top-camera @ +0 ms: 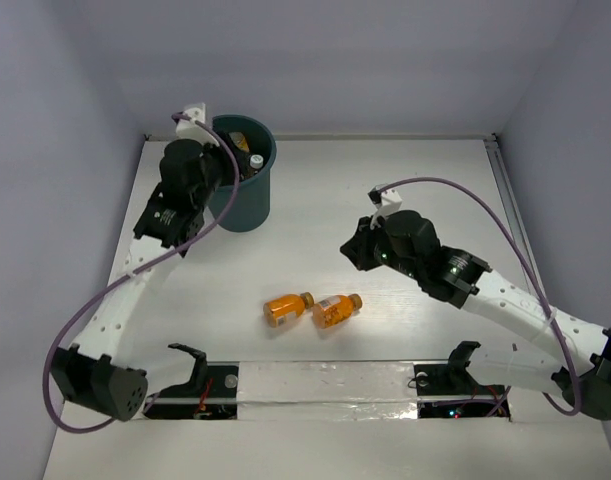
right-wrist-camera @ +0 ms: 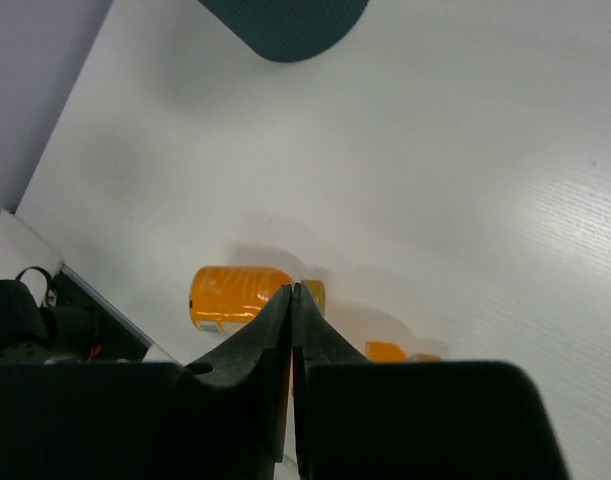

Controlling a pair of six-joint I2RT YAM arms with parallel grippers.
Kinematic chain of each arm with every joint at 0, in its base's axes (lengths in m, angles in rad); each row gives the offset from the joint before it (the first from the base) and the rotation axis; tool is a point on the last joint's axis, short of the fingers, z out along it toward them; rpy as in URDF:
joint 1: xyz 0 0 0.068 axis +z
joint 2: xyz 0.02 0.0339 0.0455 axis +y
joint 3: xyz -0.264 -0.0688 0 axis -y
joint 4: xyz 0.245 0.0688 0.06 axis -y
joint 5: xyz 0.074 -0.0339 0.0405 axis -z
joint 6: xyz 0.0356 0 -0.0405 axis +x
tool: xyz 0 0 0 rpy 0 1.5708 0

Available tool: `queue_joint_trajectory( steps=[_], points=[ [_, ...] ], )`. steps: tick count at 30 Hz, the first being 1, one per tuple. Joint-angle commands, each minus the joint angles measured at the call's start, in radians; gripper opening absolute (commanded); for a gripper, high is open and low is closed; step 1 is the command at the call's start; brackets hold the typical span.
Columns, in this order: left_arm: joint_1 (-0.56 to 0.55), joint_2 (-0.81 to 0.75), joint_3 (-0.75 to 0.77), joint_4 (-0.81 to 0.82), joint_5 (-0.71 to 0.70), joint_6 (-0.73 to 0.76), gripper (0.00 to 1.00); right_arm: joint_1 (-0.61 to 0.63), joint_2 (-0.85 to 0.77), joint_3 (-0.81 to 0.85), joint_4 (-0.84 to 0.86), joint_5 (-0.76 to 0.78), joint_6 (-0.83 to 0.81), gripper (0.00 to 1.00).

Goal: Put the plastic bottles in the bin

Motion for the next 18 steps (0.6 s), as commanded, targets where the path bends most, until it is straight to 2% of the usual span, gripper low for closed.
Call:
queue_joint_trajectory(
  steps=[1, 3, 5, 6, 8, 9, 11, 12, 13, 15, 16, 18],
  points=[
    [-0.127, -0.094, -0.068, -0.034, 0.061, 0.058, 0.36, 0.0, -0.029, -0.01, -0.115, 0.027, 0.038, 0.07],
    [-0.234, -0.122, -0.106, -0.071, 0.093, 0.072, 0.27, 0.0, -0.045, -0.03, -0.176, 0.007, 0.09, 0.07],
    [-0.288, -0.157, -0.174, -0.105, 0.101, 0.064, 0.24, 0.0, -0.062, -0.085, -0.201, -0.036, 0.139, 0.08],
    [-0.308, -0.166, -0.197, -0.118, 0.103, 0.055, 0.2, 0.0, -0.077, -0.105, -0.215, -0.051, 0.202, 0.15],
    [-0.353, -0.194, -0.272, -0.135, 0.121, 0.012, 0.16, 0.0, -0.089, -0.177, -0.215, -0.109, 0.274, 0.36],
    [-0.363, -0.205, -0.3, -0.142, 0.129, -0.003, 0.15, 0.0, -0.094, -0.206, -0.19, -0.126, 0.343, 0.62],
    [-0.385, -0.238, -0.376, -0.134, 0.165, -0.05, 0.16, 0.0, -0.1, -0.278, -0.161, -0.194, 0.412, 0.83],
    [-0.385, -0.245, -0.399, -0.134, 0.179, -0.066, 0.19, 0.0, -0.1, -0.294, -0.128, -0.208, 0.451, 0.94],
    [-0.385, -0.252, -0.43, -0.135, 0.21, -0.077, 0.32, 0.0, -0.095, -0.299, -0.132, -0.209, 0.462, 0.98],
    [-0.394, -0.248, -0.449, -0.151, 0.233, -0.092, 0.47, 0.0, -0.062, -0.288, -0.138, -0.197, 0.479, 1.0],
    [-0.394, -0.239, -0.459, -0.16, 0.244, -0.095, 0.65, 0.0, -0.048, -0.29, -0.123, -0.209, 0.485, 1.0],
    [-0.394, -0.219, -0.462, -0.203, 0.254, -0.103, 0.84, 0.0, -0.002, -0.29, -0.083, -0.241, 0.5, 1.0]
  ],
)
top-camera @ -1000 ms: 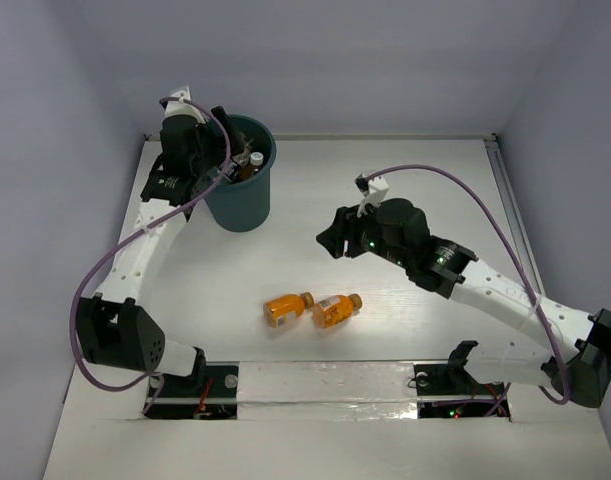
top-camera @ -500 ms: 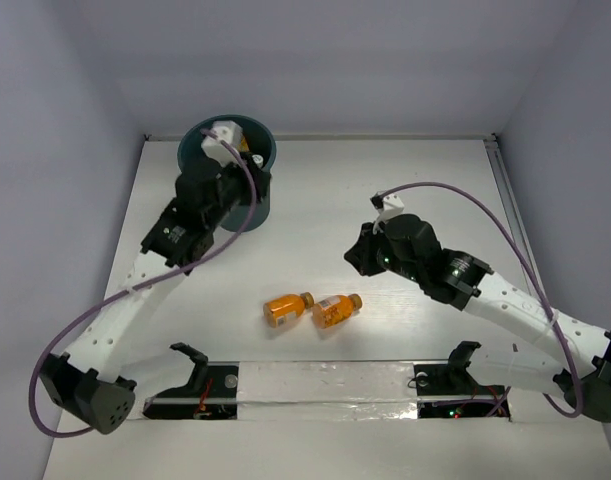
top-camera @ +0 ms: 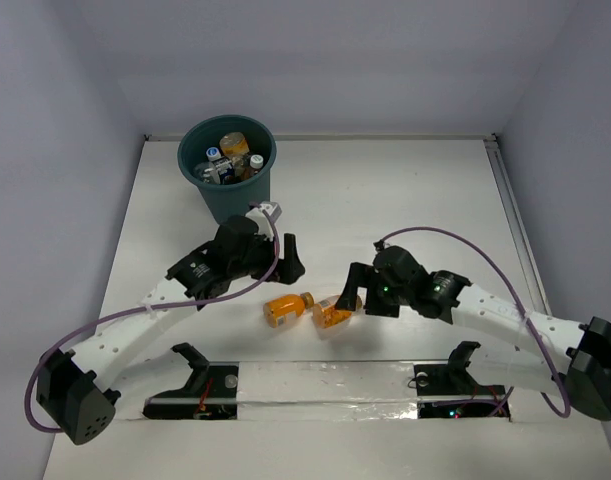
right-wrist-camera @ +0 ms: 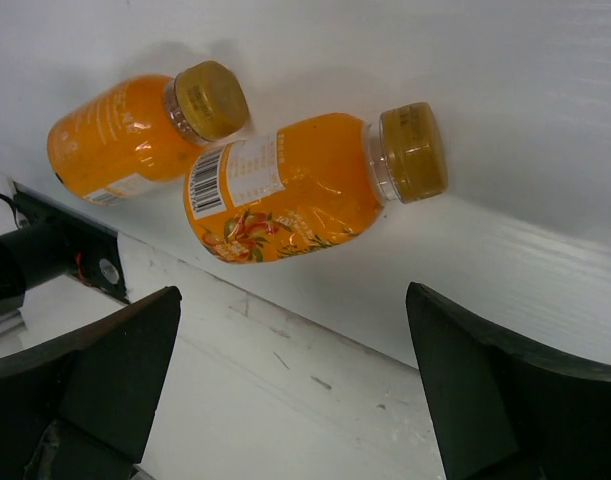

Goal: Put the plastic bottles in the bin

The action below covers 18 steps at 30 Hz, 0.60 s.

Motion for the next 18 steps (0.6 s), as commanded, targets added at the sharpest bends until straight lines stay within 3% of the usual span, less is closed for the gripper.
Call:
queue_joint_trajectory(
  steps=[1, 5, 12, 18],
  points=[
    [-0.006, 0.007, -0.005, -0.027, 0.054, -0.035, 0.87, 0.0, 0.05, 0.011, 0.1, -0.063, 0.088, 1.0],
    [-0.006, 0.058, -0.032, -0.069, 0.07, -0.042, 0.95, 0.0, 0.095, -0.026, 0.194, -0.089, 0.139, 1.0],
    [-0.006, 0.11, -0.065, -0.121, 0.082, -0.035, 0.98, 0.0, 0.165, -0.104, 0.396, -0.12, 0.263, 1.0],
    [-0.006, 0.177, -0.061, -0.153, 0.109, -0.015, 0.98, 0.0, 0.285, -0.073, 0.432, -0.078, 0.297, 1.0]
  ],
)
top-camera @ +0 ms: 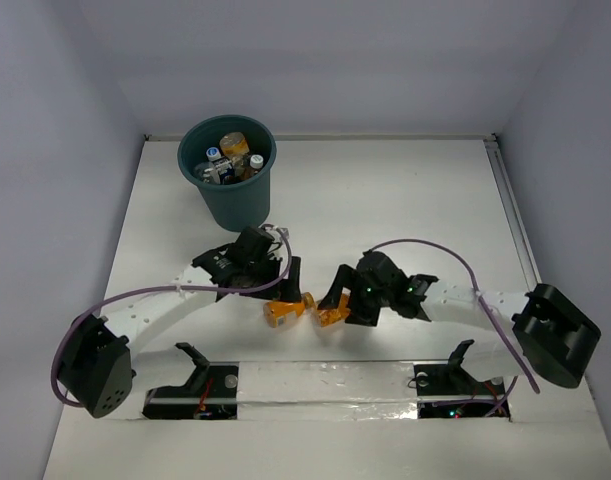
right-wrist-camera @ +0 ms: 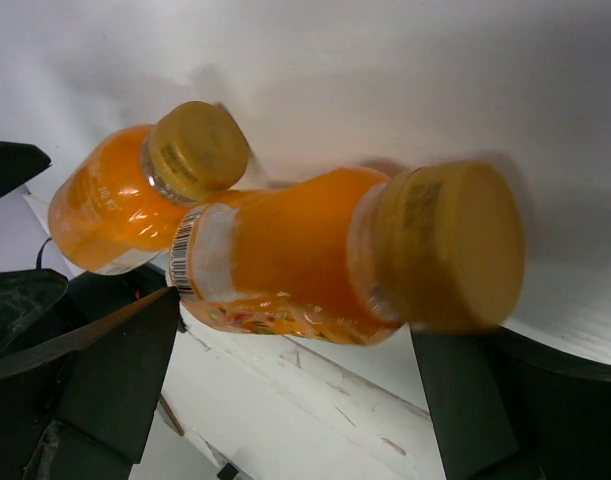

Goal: Put the plastic bottles in the bin

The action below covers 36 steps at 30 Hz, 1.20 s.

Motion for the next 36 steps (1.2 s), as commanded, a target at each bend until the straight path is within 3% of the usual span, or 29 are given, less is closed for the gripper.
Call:
queue_joint_trajectory(
  steps=[1, 6, 11, 15, 18, 21, 28, 30, 31, 36],
  points=[
    [-0.004, 0.02, -0.002, -0.031, 0.035, 0.016, 0.98, 0.0, 0.044, 0.031, 0.08, 0.034, 0.046, 1.0],
    [-0.004, 0.04, -0.011, -0.042, 0.068, -0.002, 0.99, 0.0, 0.117, 0.08, 0.029, 0.099, 0.034, 0.99],
    [-0.004, 0.036, -0.026, -0.04, 0.072, -0.013, 0.99, 0.0, 0.144, 0.135, -0.052, 0.201, -0.002, 0.9],
    [-0.004, 0.045, -0.035, -0.034, 0.08, -0.02, 0.99, 0.0, 0.174, 0.195, -0.127, 0.252, -0.071, 0.98],
    [-0.004, 0.057, -0.032, -0.031, 0.068, -0.025, 0.99, 0.0, 0.205, 0.229, -0.134, 0.266, -0.088, 0.98],
    [-0.004, 0.07, -0.034, -0.022, 0.06, -0.031, 0.99, 0.0, 0.232, 0.242, -0.14, 0.267, -0.112, 0.91],
    [-0.004, 0.099, -0.034, -0.025, 0.023, -0.045, 0.92, 0.0, 0.21, 0.256, -0.193, 0.287, -0.172, 0.46],
    [-0.004, 0.103, -0.034, -0.027, 0.016, -0.05, 0.88, 0.0, 0.174, 0.288, -0.262, 0.332, -0.196, 0.42],
    [-0.004, 0.106, -0.032, -0.027, 0.008, -0.053, 0.79, 0.0, 0.133, 0.307, -0.288, 0.347, -0.233, 0.39],
    [-0.004, 0.122, -0.032, -0.028, -0.015, -0.065, 0.63, 0.0, 0.045, 0.568, -0.471, 0.486, -0.37, 0.39]
  ],
)
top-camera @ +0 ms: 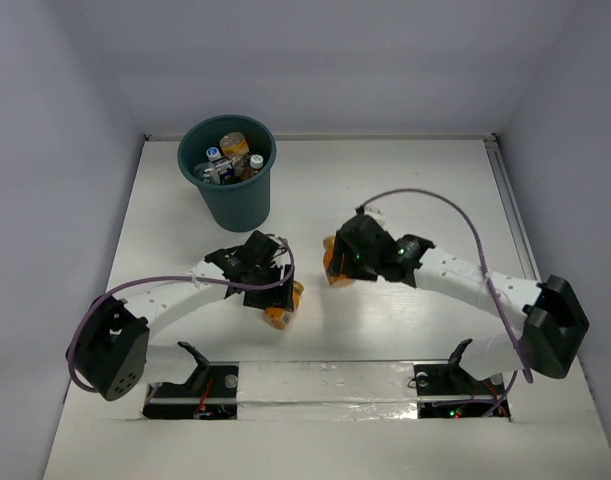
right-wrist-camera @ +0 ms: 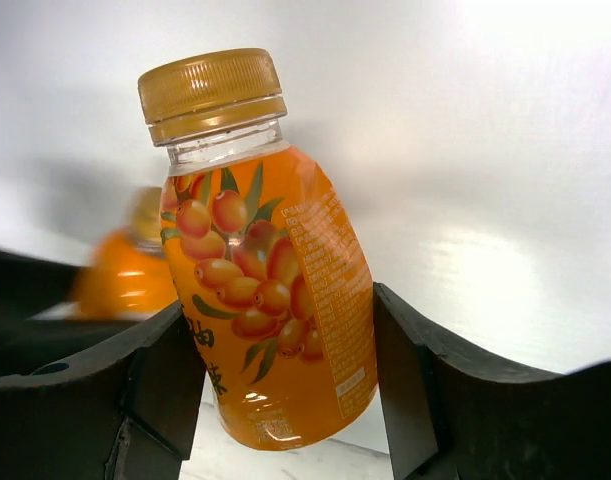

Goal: Put the plastic bottles in the bin

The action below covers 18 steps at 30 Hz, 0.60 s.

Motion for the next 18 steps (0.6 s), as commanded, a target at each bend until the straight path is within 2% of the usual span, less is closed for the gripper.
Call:
queue_joint_trajectory(
  steps=[1, 5, 8, 13, 14, 18],
  points=[
    [-0.004, 0.005, -0.003, -0.006, -0.034, -0.015, 0.58, 0.0, -0.076, 0.259, -0.114, 0.159, -0.175, 0.39],
    [-0.004, -0.018, -0.001, -0.01, -0.066, -0.034, 0.48, 0.0, -0.024, 0.559, -0.139, 0.22, -0.322, 0.39],
    [-0.004, -0.037, -0.007, -0.01, -0.066, -0.054, 0.42, -0.009, 0.073, 0.794, -0.108, 0.236, -0.428, 0.4],
    [-0.004, -0.103, -0.016, -0.013, -0.082, -0.107, 0.38, -0.043, 0.329, 1.152, -0.037, 0.064, -0.545, 0.4],
    [-0.004, -0.116, -0.01, -0.017, -0.086, -0.118, 0.38, -0.043, 0.376, 1.296, -0.043, 0.025, -0.554, 0.41],
    [-0.004, -0.193, 0.025, -0.078, -0.135, -0.189, 0.37, -0.067, 0.625, 1.657, -0.057, -0.223, -0.539, 0.42]
  ],
)
